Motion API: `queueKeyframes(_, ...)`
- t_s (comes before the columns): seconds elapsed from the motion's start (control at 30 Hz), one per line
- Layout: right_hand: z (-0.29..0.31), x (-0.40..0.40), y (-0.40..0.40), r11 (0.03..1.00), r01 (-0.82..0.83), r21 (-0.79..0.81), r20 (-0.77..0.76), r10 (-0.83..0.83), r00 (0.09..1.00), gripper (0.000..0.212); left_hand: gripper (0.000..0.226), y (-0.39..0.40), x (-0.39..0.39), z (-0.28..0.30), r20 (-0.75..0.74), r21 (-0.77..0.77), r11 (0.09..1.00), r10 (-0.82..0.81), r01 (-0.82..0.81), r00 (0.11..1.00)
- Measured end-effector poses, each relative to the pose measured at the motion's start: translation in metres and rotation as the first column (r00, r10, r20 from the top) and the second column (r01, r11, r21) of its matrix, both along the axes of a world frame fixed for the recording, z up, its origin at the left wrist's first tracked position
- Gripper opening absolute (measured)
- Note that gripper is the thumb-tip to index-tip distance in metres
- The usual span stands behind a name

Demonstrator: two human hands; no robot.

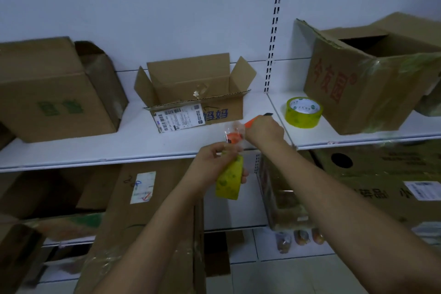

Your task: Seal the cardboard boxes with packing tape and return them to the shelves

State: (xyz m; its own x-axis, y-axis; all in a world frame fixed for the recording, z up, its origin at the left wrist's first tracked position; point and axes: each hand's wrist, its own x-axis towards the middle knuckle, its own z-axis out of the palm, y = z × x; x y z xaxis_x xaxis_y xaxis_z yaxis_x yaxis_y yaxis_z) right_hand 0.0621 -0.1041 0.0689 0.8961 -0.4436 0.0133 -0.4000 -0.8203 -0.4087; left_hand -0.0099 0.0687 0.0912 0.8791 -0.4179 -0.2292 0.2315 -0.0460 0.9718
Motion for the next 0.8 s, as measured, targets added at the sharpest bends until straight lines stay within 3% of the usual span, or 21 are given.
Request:
queueKeyframes(0.13,0.008,0.008,-0.003,0.999,-0.029,0.042,-0.086,0.033,0.996,0.045,0.023,0.013,-0.007,0.007,0.057,-0.005,1.000,0.002,-0.001,0.998)
queueKeyframes(0.3,0.006,-0.004,-0.014,0.979,0.029,0.204,-0.004,-0.028,1.000,0.035,0.020,0.025,-0.009,0.012,0.089,-0.010,0.996,0.085,-0.084,0.992)
queueKeyframes(0.4,0.001,-0.020,-0.015,0.928,0.015,0.373,0.134,-0.070,0.989,0.035,0.019,0.026,-0.008,0.013,0.105,-0.028,0.990,0.141,-0.138,0.984)
queueKeyframes(0.5,0.009,-0.031,-0.013,0.892,-0.065,0.447,0.391,-0.130,0.911,0.043,0.021,0.026,-0.005,0.015,0.095,-0.060,0.969,0.245,-0.241,0.965)
queueKeyframes(0.57,0.025,-0.035,-0.006,0.918,-0.167,0.359,0.509,-0.043,0.860,0.037,0.023,0.029,-0.005,0.018,0.098,-0.072,0.953,0.301,-0.295,0.948)
queueKeyframes(0.67,0.048,-0.035,0.009,0.966,-0.242,0.089,0.565,0.151,0.811,0.033,0.025,0.039,-0.009,0.025,0.127,-0.084,0.916,0.401,-0.393,0.907)
queueKeyframes(0.8,0.060,-0.025,0.052,0.865,-0.490,0.111,0.638,0.316,0.702,0.023,0.025,0.070,-0.020,0.034,0.189,-0.081,0.853,0.521,-0.516,0.832)
